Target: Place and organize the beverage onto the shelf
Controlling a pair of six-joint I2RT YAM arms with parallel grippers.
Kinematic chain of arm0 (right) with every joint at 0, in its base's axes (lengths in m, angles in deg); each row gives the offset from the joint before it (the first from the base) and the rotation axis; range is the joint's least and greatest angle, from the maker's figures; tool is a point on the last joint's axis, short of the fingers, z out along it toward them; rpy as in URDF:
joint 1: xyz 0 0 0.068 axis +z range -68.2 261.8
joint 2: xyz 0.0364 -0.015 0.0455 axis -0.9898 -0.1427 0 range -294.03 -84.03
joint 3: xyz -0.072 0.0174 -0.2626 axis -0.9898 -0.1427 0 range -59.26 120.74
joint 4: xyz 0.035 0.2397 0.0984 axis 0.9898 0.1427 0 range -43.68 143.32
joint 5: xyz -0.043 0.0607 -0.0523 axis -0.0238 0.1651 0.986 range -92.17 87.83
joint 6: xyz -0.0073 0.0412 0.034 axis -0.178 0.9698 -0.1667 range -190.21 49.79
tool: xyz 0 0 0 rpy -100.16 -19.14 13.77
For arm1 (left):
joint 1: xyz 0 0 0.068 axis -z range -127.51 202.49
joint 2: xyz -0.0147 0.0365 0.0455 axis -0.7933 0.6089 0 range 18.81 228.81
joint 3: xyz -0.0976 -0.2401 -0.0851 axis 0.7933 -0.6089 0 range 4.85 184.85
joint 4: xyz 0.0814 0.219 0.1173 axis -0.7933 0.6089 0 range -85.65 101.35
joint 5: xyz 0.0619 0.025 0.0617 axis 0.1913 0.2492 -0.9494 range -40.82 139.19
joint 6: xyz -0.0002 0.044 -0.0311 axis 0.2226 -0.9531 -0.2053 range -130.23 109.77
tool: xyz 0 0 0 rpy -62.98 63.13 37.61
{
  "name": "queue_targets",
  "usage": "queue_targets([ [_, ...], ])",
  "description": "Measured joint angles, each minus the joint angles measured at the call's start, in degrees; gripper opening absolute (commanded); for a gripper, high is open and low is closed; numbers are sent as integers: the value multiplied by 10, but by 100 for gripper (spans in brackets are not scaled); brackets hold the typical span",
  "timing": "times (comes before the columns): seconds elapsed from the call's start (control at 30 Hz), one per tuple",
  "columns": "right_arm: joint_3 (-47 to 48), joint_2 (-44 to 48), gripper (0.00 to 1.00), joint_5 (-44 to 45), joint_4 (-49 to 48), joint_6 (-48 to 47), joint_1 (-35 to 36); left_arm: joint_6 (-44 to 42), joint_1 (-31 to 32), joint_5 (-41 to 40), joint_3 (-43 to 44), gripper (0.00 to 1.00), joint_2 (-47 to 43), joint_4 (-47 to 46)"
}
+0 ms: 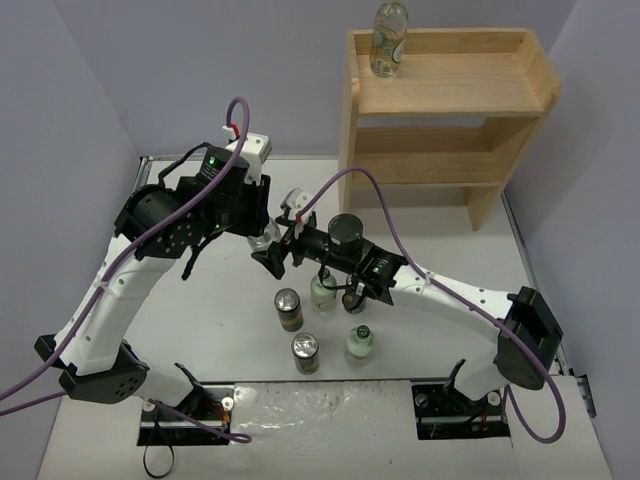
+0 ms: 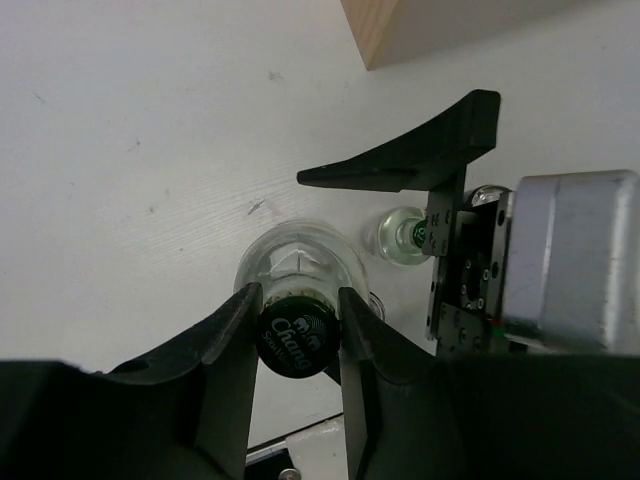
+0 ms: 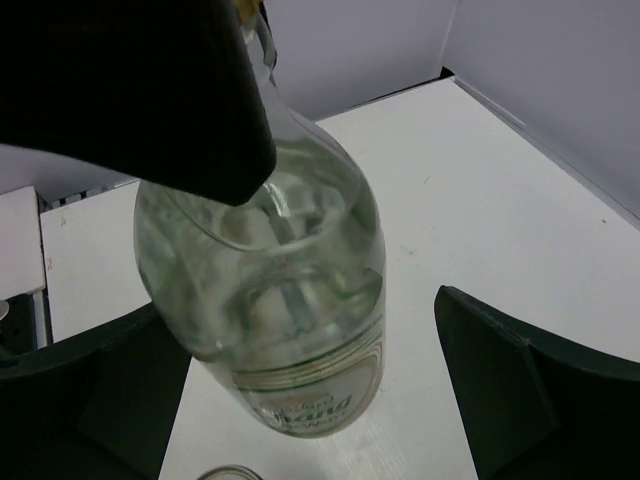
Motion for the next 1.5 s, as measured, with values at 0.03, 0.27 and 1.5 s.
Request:
queue_targets([
  [0.03, 7, -8, 96, -2, -5, -2, 1, -5, 3, 2, 12, 2, 4, 10],
  [0.27, 40, -49, 91, -8, -12, -20, 7, -20, 16, 10, 73, 2, 29, 51],
  [1.5, 18, -37, 0, -95, -37, -23, -6, -66, 23, -41, 188, 80, 106, 119],
])
